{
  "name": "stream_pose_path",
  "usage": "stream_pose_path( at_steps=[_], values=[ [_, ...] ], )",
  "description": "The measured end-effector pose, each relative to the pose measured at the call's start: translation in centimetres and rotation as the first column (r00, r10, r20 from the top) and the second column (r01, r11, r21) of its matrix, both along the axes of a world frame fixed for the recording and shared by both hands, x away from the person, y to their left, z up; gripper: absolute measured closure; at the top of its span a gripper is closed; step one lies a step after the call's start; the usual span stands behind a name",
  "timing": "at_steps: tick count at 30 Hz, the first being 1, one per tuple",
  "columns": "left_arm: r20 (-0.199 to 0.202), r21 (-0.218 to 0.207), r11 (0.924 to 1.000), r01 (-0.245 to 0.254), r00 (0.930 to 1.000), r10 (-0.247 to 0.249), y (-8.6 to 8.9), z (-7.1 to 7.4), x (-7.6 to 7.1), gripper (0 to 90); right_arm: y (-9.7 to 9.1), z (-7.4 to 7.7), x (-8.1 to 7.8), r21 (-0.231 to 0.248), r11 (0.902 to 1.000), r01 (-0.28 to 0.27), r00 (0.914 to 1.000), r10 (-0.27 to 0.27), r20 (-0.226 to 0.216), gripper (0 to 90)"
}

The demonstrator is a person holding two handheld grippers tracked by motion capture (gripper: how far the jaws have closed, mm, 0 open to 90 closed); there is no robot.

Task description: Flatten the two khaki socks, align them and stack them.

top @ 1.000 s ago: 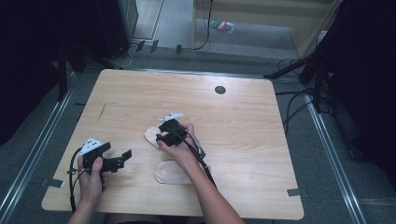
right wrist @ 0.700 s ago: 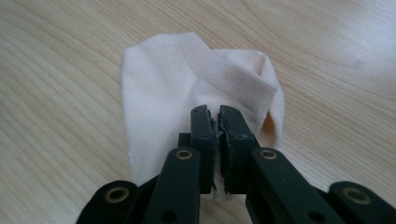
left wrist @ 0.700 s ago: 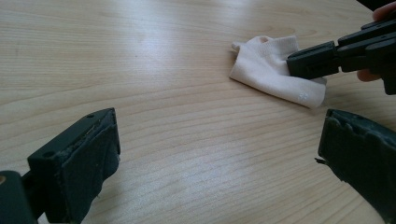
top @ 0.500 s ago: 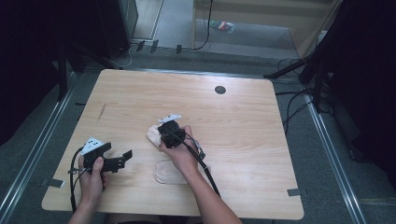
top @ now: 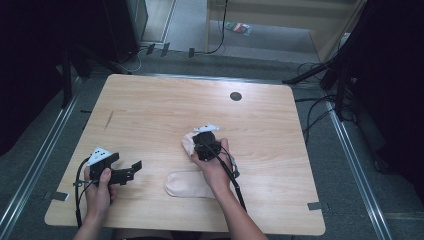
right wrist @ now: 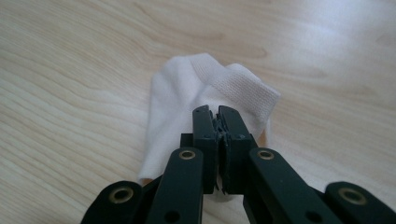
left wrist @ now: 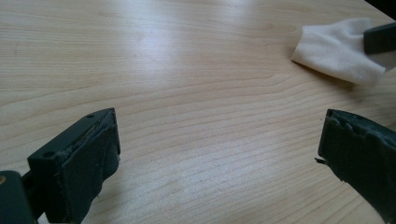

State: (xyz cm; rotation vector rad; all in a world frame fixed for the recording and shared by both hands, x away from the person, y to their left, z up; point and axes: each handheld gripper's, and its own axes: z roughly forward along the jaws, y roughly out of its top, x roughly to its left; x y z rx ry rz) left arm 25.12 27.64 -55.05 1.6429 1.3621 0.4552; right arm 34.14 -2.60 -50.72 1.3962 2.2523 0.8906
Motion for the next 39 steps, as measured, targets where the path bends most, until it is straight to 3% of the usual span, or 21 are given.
stream_pose_path(
  at_steps=[2, 3, 5, 7, 9, 10, 12, 14, 17, 22, 26, 28, 33, 39],
  values=[
    [0.003, -0.004, 1.0000, -0.002, 1.0000, 0.002, 0.0, 0.0, 0.0, 0.0, -0.2, -0.4, 0.0, 0.014, 0.9997, -0.021, 0.9995, 0.021, -0.021, 86.0],
    [0.003, -0.005, 1.0000, -0.001, 1.0000, 0.001, 0.0, 0.0, 0.0, 0.0, -0.6, -0.6, 0.0, 0.050, 0.9981, -0.036, 0.9988, 0.038, -0.032, 77.4],
    [0.004, -0.009, 1.0000, -0.002, 1.0000, 0.002, 0.0, 0.0, 0.0, 0.0, -0.9, -0.6, 0.1, 0.071, 0.9962, -0.049, 0.9980, 0.052, -0.036, 73.6],
    [0.003, -0.013, 0.9999, -0.002, 1.0000, 0.002, 0.1, 0.0, 0.0, 0.0, -2.1, 0.2, 0.6, 0.134, 0.9898, -0.048, 0.9987, 0.050, -0.008, 72.9],
    [0.001, -0.011, 0.9999, 0.000, 1.0000, 0.000, 0.1, 0.0, 0.0, 0.0, -2.5, 0.5, 0.8, 0.153, 0.9872, -0.044, 0.9990, 0.044, 0.001, 74.0],
    [0.001, -0.012, 0.9999, 0.000, 1.0000, 0.000, 0.1, 0.0, 0.0, 0.0, -3.0, 1.1, 1.2, 0.146, 0.9889, -0.028, 0.9994, 0.025, 0.024, 75.3],
    [0.001, -0.012, 0.9999, -0.001, 1.0000, 0.001, 0.1, 0.0, 0.0, 0.0, -3.1, 1.2, 1.5, 0.142, 0.9895, -0.026, 0.9994, 0.022, 0.025, 75.3],
    [0.001, -0.013, 0.9999, -0.002, 1.0000, 0.002, 0.1, 0.0, 0.0, 0.0, -3.0, 1.0, 2.0, 0.124, 0.9909, -0.052, 0.9986, 0.051, 0.016, 74.3],
    [0.000, -0.012, 0.9999, 0.000, 1.0000, 0.000, 0.1, 0.0, 0.0, 0.0, -2.4, 0.1, 2.4, 0.068, 0.9942, -0.083, 0.9965, 0.083, 0.001, 71.1],
    [-0.002, -0.012, 0.9999, 0.003, 1.0000, -0.003, 0.1, 0.0, 0.0, 0.0, -2.0, -1.2, 3.2, 0.065, 0.9936, -0.092, 0.9946, 0.095, -0.042, 60.5],
    [-0.003, -0.013, 0.9999, 0.002, 1.0000, -0.002, 0.1, 0.0, 0.1, 0.0, -1.7, -1.7, 3.3, 0.041, 0.9937, -0.104, 0.9930, 0.106, -0.052, 64.6],
    [-0.004, -0.013, 0.9999, 0.003, 1.0000, -0.003, 0.1, 0.0, 0.1, 0.0, -1.3, -1.5, 2.9, 0.020, 0.9927, -0.119, 0.9922, 0.120, -0.034, 72.4],
    [-0.006, -0.011, 0.9999, 0.003, 1.0000, -0.003, 0.0, -0.1, 0.1, 0.0, -1.1, -0.2, 2.0, 0.100, 0.9808, -0.168, 0.9852, 0.170, -0.019, 85.5],
    [-0.005, -0.009, 0.9999, 0.005, 1.0000, -0.005, 0.0, -0.1, 0.1, 0.0, -1.1, 0.2, 1.7, 0.141, 0.9710, -0.194, 0.9792, 0.200, -0.033, 82.7]
  ],
)
